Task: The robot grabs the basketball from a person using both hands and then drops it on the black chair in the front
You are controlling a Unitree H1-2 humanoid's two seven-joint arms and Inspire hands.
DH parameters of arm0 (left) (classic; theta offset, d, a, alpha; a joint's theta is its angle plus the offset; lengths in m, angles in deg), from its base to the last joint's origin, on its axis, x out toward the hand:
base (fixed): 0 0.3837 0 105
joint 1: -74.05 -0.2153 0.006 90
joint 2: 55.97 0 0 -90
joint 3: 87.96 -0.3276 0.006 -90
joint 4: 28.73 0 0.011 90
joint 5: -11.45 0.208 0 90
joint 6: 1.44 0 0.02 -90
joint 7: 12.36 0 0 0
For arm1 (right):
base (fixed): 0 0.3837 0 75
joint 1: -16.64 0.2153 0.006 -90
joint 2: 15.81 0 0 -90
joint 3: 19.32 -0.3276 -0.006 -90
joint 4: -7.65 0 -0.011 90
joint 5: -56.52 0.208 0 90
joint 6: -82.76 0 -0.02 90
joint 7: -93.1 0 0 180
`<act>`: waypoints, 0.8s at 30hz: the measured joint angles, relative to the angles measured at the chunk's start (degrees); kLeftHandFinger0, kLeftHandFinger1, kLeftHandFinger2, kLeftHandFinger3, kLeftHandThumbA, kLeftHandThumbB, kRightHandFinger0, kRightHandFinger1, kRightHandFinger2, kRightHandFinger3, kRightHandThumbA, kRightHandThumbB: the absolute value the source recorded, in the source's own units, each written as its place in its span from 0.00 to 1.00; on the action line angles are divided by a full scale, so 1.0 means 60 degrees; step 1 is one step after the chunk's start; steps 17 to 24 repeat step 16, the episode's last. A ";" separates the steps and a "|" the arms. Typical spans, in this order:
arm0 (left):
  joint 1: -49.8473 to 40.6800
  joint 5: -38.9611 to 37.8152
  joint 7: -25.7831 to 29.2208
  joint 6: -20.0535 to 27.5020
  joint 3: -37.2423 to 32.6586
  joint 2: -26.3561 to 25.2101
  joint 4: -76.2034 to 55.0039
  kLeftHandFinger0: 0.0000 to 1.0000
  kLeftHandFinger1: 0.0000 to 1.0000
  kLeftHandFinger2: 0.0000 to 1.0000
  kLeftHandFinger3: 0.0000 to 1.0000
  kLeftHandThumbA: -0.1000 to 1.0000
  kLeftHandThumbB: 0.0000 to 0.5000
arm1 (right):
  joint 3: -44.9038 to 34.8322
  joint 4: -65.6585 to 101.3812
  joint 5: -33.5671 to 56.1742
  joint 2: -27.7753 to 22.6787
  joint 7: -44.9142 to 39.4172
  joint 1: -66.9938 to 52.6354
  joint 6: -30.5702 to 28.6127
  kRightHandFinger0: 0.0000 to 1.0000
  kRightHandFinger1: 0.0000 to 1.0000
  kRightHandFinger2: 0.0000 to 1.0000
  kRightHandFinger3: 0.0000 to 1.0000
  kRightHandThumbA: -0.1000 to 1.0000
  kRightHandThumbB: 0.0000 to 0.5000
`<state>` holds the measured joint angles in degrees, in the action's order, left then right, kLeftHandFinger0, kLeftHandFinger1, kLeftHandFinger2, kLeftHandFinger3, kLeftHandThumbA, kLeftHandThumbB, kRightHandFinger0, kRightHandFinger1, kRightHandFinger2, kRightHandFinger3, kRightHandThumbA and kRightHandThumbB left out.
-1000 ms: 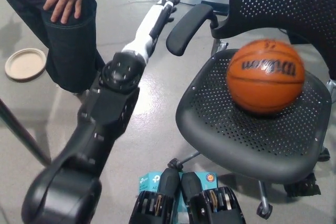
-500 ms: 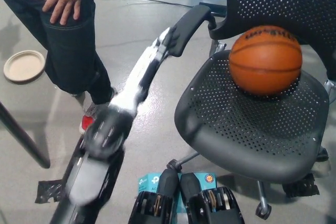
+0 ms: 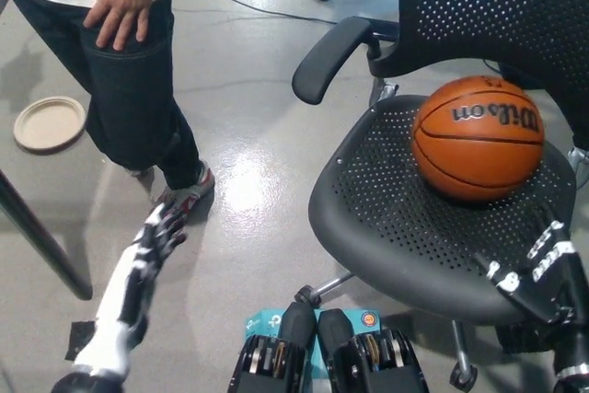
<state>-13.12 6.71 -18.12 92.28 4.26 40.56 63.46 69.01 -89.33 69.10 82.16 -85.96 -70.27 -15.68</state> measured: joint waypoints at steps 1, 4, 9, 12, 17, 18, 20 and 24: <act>-0.0007 -0.0038 -0.0003 0.0101 0.0071 -0.0027 0.0196 1.00 1.00 1.00 1.00 1.00 0.27 | 0.0034 -0.0171 -0.0079 0.0016 -0.0023 0.0001 -0.0139 1.00 1.00 1.00 1.00 1.00 0.34; 0.0002 -0.0098 -0.0003 0.0468 0.0247 -0.0099 0.0971 1.00 1.00 1.00 1.00 1.00 0.28 | 0.0129 -0.0812 -0.0294 0.0069 -0.0091 -0.0006 -0.0572 1.00 1.00 1.00 1.00 1.00 0.33; -0.0015 -0.0098 -0.0004 0.0997 0.0289 -0.0111 0.2121 1.00 1.00 1.00 1.00 1.00 0.37 | 0.0184 -0.1898 -0.0460 0.0162 -0.0236 -0.0111 -0.1275 1.00 1.00 1.00 1.00 1.00 0.37; -0.0072 -0.0095 -0.0003 0.1297 0.0287 -0.0108 0.2752 1.00 1.00 1.00 1.00 1.00 0.34 | 0.0183 -0.2480 -0.0511 0.0164 -0.0338 -0.0220 -0.1688 1.00 1.00 1.00 1.00 1.00 0.40; -0.0118 -0.0091 -0.0003 0.1573 0.0286 -0.0109 0.3240 1.00 1.00 1.00 1.00 1.00 0.30 | 0.0159 -0.2990 -0.0522 0.0166 -0.0468 -0.0280 -0.2068 1.00 1.00 1.00 1.00 1.00 0.37; -0.0118 -0.0091 -0.0003 0.1573 0.0286 -0.0109 0.3240 1.00 1.00 1.00 1.00 1.00 0.30 | 0.0159 -0.2990 -0.0522 0.0166 -0.0468 -0.0280 -0.2068 1.00 1.00 1.00 1.00 1.00 0.37; -0.0118 -0.0091 -0.0003 0.1573 0.0286 -0.0109 0.3240 1.00 1.00 1.00 1.00 1.00 0.30 | 0.0159 -0.2990 -0.0522 0.0166 -0.0468 -0.0280 -0.2068 1.00 1.00 1.00 1.00 1.00 0.37; -0.0118 -0.0091 -0.0003 0.1573 0.0286 -0.0109 0.3240 1.00 1.00 1.00 1.00 1.00 0.30 | 0.0159 -0.2990 -0.0522 0.0166 -0.0468 -0.0280 -0.2068 1.00 1.00 1.00 1.00 1.00 0.37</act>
